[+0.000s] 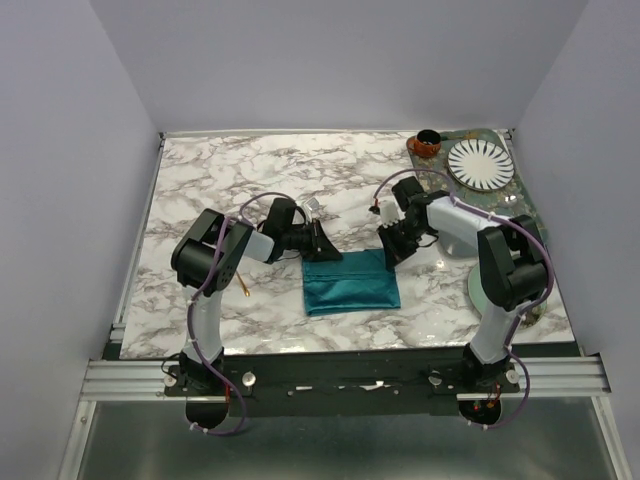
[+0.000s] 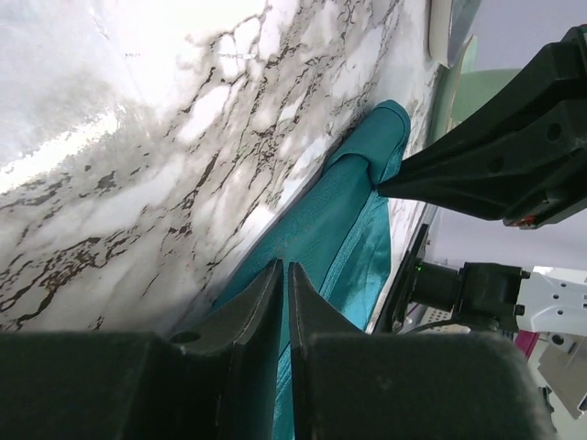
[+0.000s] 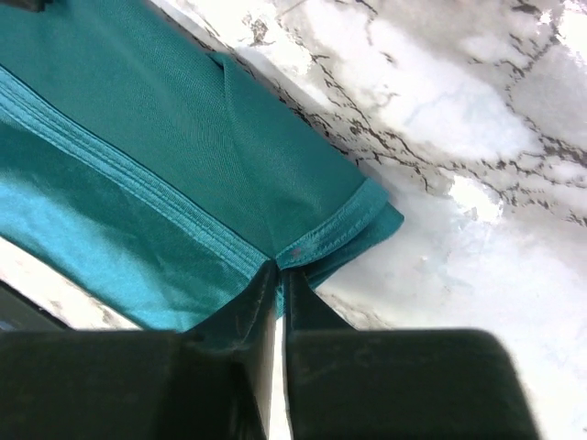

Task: Fold the napkin into a case and place the utensils inside
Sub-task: Smooth out the 2/3-rectangle-folded napkin at the center of the board.

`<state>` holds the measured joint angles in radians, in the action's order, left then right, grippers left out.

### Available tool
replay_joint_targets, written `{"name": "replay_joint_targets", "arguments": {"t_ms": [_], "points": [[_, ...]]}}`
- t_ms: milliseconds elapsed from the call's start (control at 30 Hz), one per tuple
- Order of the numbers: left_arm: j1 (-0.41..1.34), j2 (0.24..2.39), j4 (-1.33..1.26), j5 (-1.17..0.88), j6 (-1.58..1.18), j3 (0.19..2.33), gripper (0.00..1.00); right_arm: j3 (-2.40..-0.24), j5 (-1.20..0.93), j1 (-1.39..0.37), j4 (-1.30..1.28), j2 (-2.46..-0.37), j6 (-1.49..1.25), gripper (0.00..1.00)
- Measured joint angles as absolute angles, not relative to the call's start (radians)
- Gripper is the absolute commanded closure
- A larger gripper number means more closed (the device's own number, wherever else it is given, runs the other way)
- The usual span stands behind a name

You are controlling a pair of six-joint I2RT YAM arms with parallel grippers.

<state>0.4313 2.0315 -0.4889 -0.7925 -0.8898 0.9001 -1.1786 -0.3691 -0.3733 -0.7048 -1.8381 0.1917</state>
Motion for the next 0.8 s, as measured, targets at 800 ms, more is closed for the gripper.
{"name": "replay_joint_targets", "arguments": {"t_ms": [800], "points": [[0.412,2.04,-0.48,-0.82,-0.846,0.905,0.81,-1.39,-0.516,-0.291,-0.882,-1.932,0.025,0.61]]}}
